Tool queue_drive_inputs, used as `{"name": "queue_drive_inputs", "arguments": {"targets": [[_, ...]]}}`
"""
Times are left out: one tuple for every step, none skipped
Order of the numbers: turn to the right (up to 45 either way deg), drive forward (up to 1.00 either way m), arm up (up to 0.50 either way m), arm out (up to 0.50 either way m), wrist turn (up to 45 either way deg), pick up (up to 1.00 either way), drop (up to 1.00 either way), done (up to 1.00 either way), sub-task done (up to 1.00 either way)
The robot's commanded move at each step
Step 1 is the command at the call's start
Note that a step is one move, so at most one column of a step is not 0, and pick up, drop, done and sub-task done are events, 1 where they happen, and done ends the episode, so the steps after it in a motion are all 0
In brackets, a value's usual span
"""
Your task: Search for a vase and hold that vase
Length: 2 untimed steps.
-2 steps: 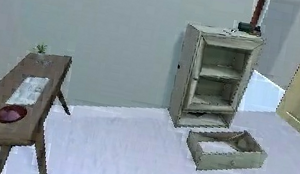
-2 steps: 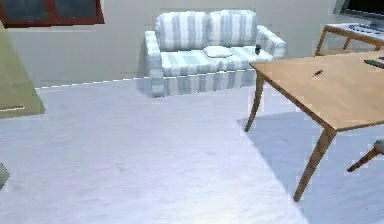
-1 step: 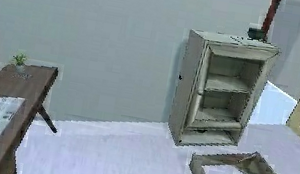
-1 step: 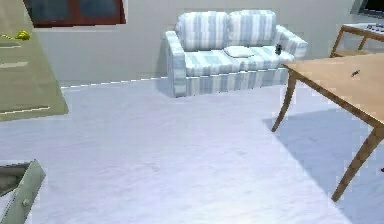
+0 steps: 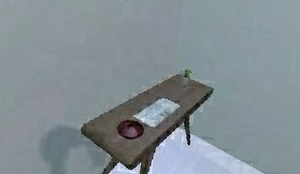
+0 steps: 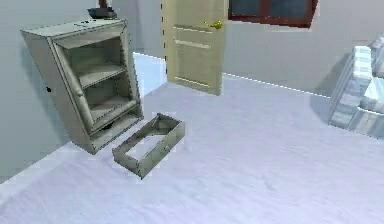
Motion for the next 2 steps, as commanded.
{"name": "queue_drive_inputs", "arguments": {"targets": [[-45.0, 0.0, 0.0, 0.0, 0.0, 0.0, 0.0, 0.0, 0.0], [-42.0, 0.0, 0.0, 0.0, 0.0, 0.0, 0.0, 0.0, 0.0]]}}
